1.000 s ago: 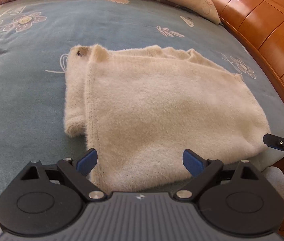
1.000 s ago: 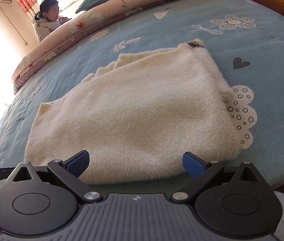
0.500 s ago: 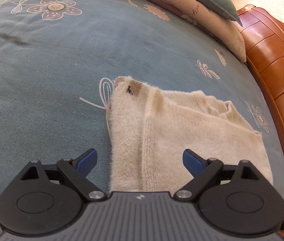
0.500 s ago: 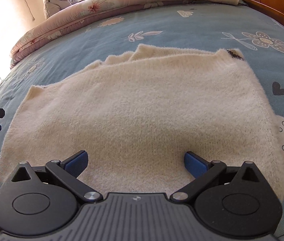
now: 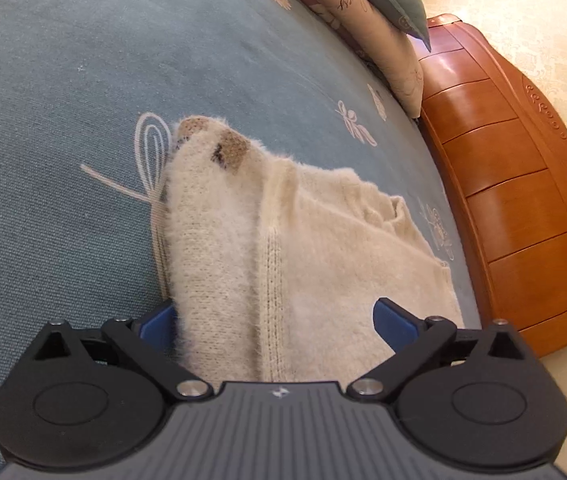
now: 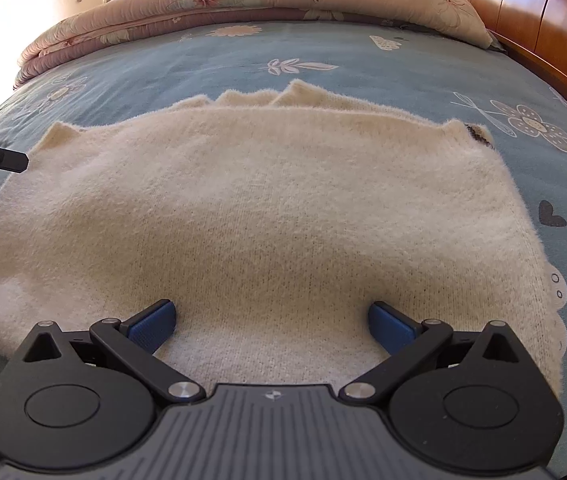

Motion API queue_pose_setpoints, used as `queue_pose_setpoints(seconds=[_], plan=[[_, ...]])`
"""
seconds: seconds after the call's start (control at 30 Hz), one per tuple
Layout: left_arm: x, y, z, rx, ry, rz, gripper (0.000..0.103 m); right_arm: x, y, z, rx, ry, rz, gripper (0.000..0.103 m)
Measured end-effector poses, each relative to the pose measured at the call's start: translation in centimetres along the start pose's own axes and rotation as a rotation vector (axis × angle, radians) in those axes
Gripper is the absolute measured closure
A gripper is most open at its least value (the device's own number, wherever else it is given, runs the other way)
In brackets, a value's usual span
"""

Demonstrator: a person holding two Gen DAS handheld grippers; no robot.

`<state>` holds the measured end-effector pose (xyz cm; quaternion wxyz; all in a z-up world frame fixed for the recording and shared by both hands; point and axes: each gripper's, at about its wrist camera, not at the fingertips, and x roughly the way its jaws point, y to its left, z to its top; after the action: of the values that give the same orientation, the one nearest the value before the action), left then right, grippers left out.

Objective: Fold clothes
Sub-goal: 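Grasp the folded sweater edge with the left gripper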

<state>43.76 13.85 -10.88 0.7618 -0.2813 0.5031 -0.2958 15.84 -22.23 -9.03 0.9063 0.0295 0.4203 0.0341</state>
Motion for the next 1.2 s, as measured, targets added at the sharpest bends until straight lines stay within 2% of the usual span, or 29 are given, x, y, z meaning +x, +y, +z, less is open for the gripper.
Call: queue_pose_setpoints(seconds=[0.13, 0.27, 0.37, 0.43, 0.5, 0.57, 0.73, 0.8, 0.97, 1.1, 1.2], plan=[[0.9, 0.6, 1.7, -0.038, 0.004, -0.070, 0.003, 0.1, 0.0, 0.2, 0.013, -0.001, 0.000, 0.000], [2.5, -0.5, 2.8, -0.015, 0.062, -0.064, 0.002, 0.1, 0.2, 0.3, 0.022, 0.001, -0.014, 0.000], [2.1, -0.5, 1.5, 0.005, 0.121, -0.094, 0.002, 0.0, 0.1, 0.2, 0.024, -0.004, -0.009, 0.000], [1.1, 0.0, -0.6, -0.004, 0.144, -0.143, 0.002, -0.1, 0.0, 0.0, 0.023, -0.009, -0.005, 0.000], [0.1, 0.3, -2.6, 0.010, 0.137, -0.179, 0.002, 0.0, 0.1, 0.0, 0.019, -0.014, -0.007, 0.000], [-0.1, -0.2, -3.1, 0.046, 0.124, -0.165, 0.002, 0.0, 0.1, 0.0, 0.019, -0.017, -0.008, 0.000], [2.3, -0.8, 0.0, 0.016, 0.094, -0.157, 0.002, -0.1, 0.2, 0.0, 0.022, -0.019, -0.012, 0.000], [2.2, -1.0, -0.1, 0.029, 0.094, -0.158, 0.002, -0.2, 0.1, 0.0, 0.024, -0.018, -0.008, 0.000], [0.0, -0.7, -3.5, 0.109, 0.079, -0.208, 0.002, -0.3, -0.1, -0.4, 0.021, -0.034, 0.006, 0.000], [-0.1, -1.7, -4.1, 0.056, 0.068, -0.158, 0.005, -0.1, 0.1, -0.3, 0.022, -0.035, -0.006, 0.000], [-0.5, -2.0, -4.7, 0.062, 0.074, -0.134, 0.020, -0.2, 0.0, -0.3, 0.025, -0.035, 0.001, 0.000]])
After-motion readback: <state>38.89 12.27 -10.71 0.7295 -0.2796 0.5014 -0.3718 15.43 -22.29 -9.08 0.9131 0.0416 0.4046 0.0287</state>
